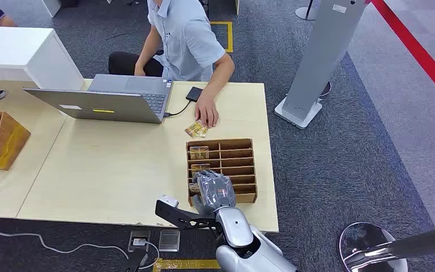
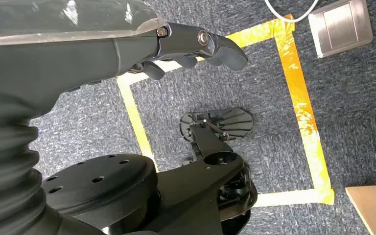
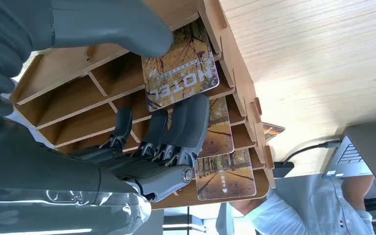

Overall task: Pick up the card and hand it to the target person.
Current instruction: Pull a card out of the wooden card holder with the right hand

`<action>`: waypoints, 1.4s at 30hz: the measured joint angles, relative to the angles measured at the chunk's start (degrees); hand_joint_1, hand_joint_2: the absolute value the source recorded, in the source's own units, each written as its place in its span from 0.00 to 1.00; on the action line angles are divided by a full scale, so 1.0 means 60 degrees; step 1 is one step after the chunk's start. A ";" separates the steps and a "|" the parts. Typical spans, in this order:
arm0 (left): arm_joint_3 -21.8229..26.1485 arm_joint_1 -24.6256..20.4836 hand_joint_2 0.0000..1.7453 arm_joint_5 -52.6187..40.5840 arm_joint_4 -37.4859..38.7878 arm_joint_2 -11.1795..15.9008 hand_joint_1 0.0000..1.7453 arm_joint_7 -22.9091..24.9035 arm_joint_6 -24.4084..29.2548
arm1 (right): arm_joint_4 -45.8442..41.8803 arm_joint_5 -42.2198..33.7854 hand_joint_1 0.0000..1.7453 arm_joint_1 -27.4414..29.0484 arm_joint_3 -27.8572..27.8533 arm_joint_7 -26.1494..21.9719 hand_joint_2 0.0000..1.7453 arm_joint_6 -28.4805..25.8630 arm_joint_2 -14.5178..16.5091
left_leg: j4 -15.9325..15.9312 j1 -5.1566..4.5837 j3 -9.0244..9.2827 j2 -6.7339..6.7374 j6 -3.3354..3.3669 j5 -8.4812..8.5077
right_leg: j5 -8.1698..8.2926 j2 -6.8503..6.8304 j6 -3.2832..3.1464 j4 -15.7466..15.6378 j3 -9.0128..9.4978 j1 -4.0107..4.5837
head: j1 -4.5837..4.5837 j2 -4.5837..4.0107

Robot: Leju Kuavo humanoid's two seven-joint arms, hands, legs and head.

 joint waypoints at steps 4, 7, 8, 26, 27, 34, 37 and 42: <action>0.0000 0.0000 1.00 0.0000 0.0000 0.0000 0.00 0.0000 0.0023 | 0.0000 -0.0003 0.41 0.0003 0.0000 0.0074 1.00 -0.0009 -0.0005 | 0.0000 0.0000 0.0000 0.0000 0.0000 0.0000 | 0.0000 0.0000 0.0000 0.0000 0.0000 0.0000 | 0.0000 0.0000; 0.0000 0.0000 1.00 0.0000 0.0000 0.0000 0.00 0.0000 0.0049 | 0.0000 -0.0005 0.40 0.0023 0.0000 0.0129 1.00 -0.0013 -0.0013 | 0.0000 0.0000 0.0000 0.0000 0.0000 0.0000 | 0.0000 0.0000 0.0000 0.0000 0.0000 0.0000 | 0.0000 0.0000; 0.0000 0.0000 1.00 0.0000 0.0000 0.0000 0.00 0.0000 0.0053 | 0.0000 -0.0005 0.40 0.0029 0.0000 0.0138 1.00 -0.0013 -0.0015 | 0.0000 0.0000 0.0000 0.0000 0.0000 0.0000 | 0.0000 0.0000 0.0000 0.0000 0.0000 0.0000 | 0.0000 0.0000; 0.0000 0.0000 1.00 0.0000 0.0000 -0.0016 0.00 -0.0002 0.0053 | 0.0000 -0.0007 0.54 0.0073 -0.0006 0.0232 1.00 -0.0082 -0.0029 | 0.0000 0.0000 0.0001 0.0001 0.0000 0.0000 | 0.0000 0.0000 0.0000 0.0000 0.0000 0.0000 | 0.0000 0.0000; 0.0000 0.0000 1.00 0.0000 0.0000 -0.0017 0.00 -0.0003 0.0053 | 0.0000 -0.0007 0.54 0.0074 -0.0008 0.0232 1.00 -0.0082 -0.0030 | 0.0000 0.0000 0.0001 0.0001 0.0000 0.0000 | 0.0000 0.0000 0.0000 0.0000 0.0000 0.0000 | 0.0000 0.0000; 0.0000 0.0000 1.00 -0.0002 0.0000 -0.0018 0.00 -0.0004 0.0053 | 0.0000 -0.0007 0.60 0.0081 -0.0015 0.0232 1.00 -0.0073 -0.0049 | 0.0000 0.0000 0.0000 0.0001 0.0000 0.0000 | 0.0000 0.0000 0.0000 0.0000 -0.0001 0.0000 | 0.0000 0.0000; 0.0000 0.0000 1.00 -0.0012 0.0000 -0.0018 0.00 -0.0002 0.0053 | 0.0000 -0.0006 0.66 0.0096 -0.0027 0.0232 1.00 -0.0058 -0.0066 | 0.0000 0.0000 0.0000 0.0001 0.0000 0.0000 | 0.0000 0.0000 0.0000 0.0000 0.0000 0.0000 | 0.0000 0.0000; 0.0000 0.0000 1.00 -0.0063 0.0000 -0.0018 0.00 0.0000 0.0049 | -0.0016 0.0072 0.71 0.0156 -0.0082 0.0272 1.00 -0.0002 -0.0093 | 0.0000 0.0000 0.0001 0.0001 0.0000 0.0000 | 0.0000 0.0000 0.0000 0.0000 0.0000 0.0000 | 0.0000 0.0000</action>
